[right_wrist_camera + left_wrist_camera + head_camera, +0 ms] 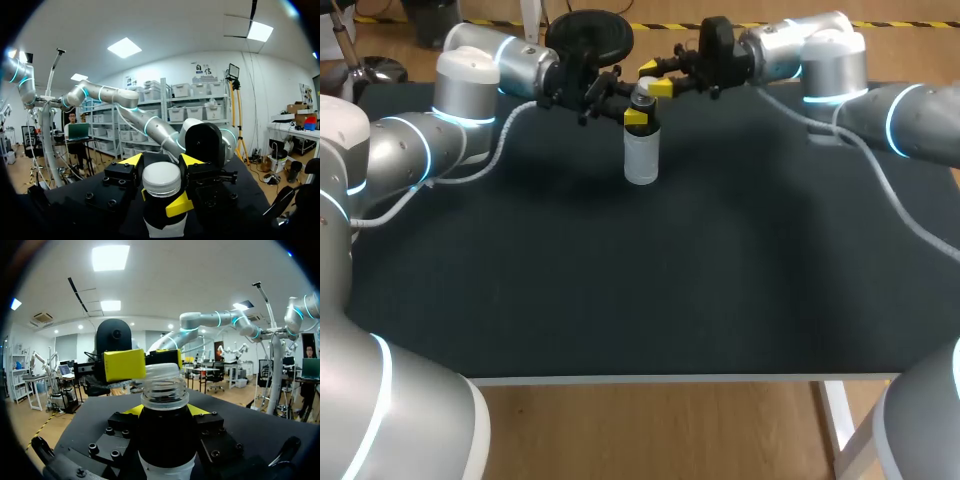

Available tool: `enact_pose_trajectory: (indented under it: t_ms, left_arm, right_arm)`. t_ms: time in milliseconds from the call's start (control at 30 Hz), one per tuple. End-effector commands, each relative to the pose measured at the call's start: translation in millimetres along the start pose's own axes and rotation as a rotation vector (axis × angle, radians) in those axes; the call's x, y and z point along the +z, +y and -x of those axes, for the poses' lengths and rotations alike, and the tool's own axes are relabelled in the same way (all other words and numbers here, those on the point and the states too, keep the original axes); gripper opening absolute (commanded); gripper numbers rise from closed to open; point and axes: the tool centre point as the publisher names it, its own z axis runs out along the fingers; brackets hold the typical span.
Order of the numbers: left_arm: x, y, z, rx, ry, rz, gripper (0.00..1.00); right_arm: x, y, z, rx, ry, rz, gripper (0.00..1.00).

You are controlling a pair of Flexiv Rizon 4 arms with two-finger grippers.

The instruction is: Unscrew the bottle cap

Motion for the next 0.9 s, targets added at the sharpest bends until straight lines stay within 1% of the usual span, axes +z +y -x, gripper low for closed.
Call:
enact_pose_trajectory:
  t_ms: [33,133,167,267,300,367,433,500,633,733,800,833,900]
  left_arm:
    - [-3,3.4,6.7,0.000,0.044,-0.007,0.00]
    - [-3,3.4,6.7,0.000,0.044,-0.007,0.00]
    - [-3,3.4,6.7,0.000,0.044,-0.007,0.00]
    - [-3,3.4,6.7,0.000,0.044,-0.007,0.00]
    - [-3,3.4,6.7,0.000,0.044,-0.007,0.00]
    - [-3,3.4,6.7,0.000,0.044,-0.007,0.00]
    - [-3,3.4,6.7,0.000,0.044,-0.007,0.00]
    - [-3,3.4,6.7,0.000,0.044,-0.007,0.00]
    - [-3,3.4,6.7,0.000,0.044,-0.007,0.00]
    - [-3,3.4,6.7,0.000,0.044,-0.007,0.00]
    - [-3,3.4,6.7,0.000,0.044,-0.007,0.00]
    - [-3,3.4,6.7,0.000,0.044,-0.007,0.00]
    - [-3,3.4,6.7,0.000,0.044,-0.007,0.00]
  right_arm:
    - [-5,14,11,-0.019,0.583,-0.039,0.00]
    - [-8,26,13,-0.039,0.542,-0.057,0.00]
    - [-11,30,14,-0.042,0.527,-0.078,0.00]
    - [-27,37,18,-0.027,0.463,-0.120,0.00]
    - [-36,38,19,-0.017,0.415,-0.141,0.00]
    - [-55,40,18,0.004,0.346,-0.167,0.00]
    - [-77,39,16,0.035,0.243,-0.182,0.00]
    - [-97,31,14,0.073,0.152,-0.212,0.00]
    - [-125,7,4,0.143,0.015,-0.255,0.00]
    - [-141,-19,-2,0.197,-0.092,-0.285,0.00]
    - [-147,-34,-6,0.230,-0.137,-0.296,0.00]
    - [-152,-48,-9,0.250,-0.172,-0.303,0.00]
    - [-157,-68,-12,0.280,-0.212,-0.317,0.00]
